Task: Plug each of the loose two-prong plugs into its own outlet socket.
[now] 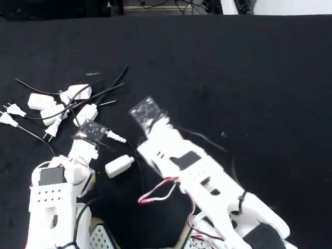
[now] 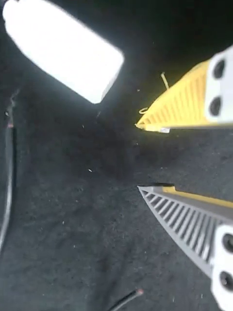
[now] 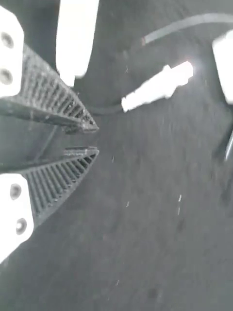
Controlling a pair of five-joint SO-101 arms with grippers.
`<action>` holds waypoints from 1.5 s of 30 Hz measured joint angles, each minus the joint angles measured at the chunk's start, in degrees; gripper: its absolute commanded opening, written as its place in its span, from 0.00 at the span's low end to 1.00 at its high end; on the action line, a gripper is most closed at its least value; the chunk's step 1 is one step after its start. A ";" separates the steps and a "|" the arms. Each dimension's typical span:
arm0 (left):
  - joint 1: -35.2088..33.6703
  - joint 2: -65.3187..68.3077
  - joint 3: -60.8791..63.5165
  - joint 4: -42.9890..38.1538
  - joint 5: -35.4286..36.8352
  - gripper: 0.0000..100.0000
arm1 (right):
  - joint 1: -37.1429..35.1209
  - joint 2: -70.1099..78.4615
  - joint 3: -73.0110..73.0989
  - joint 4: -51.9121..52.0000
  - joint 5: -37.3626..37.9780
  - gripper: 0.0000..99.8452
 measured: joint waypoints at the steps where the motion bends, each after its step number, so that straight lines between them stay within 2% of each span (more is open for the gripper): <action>1: 0.00 0.00 0.88 -1.41 2.02 0.19 | -1.23 0.00 0.26 -0.26 0.00 0.07; 6: -0.26 0.00 2.64 -6.15 10.81 0.19 | -5.89 5.10 0.18 -0.79 0.00 0.20; 13: -0.26 -0.09 3.87 -6.68 16.62 0.19 | -8.09 20.75 -11.52 -0.26 0.00 0.21; 20: -0.35 -0.09 3.87 -6.86 17.05 0.19 | -11.43 25.32 -16.26 0.44 0.00 0.21; 30: -0.35 -0.09 3.87 -6.86 17.05 0.19 | -11.52 25.32 -16.44 -2.02 0.00 0.21; 41: -0.35 -0.09 4.84 -6.86 17.05 0.19 | -11.52 32.26 -16.44 -15.38 0.35 0.20; 45: -0.35 -0.09 4.84 -6.95 17.05 0.19 | -11.52 34.29 -19.96 -15.47 0.35 0.20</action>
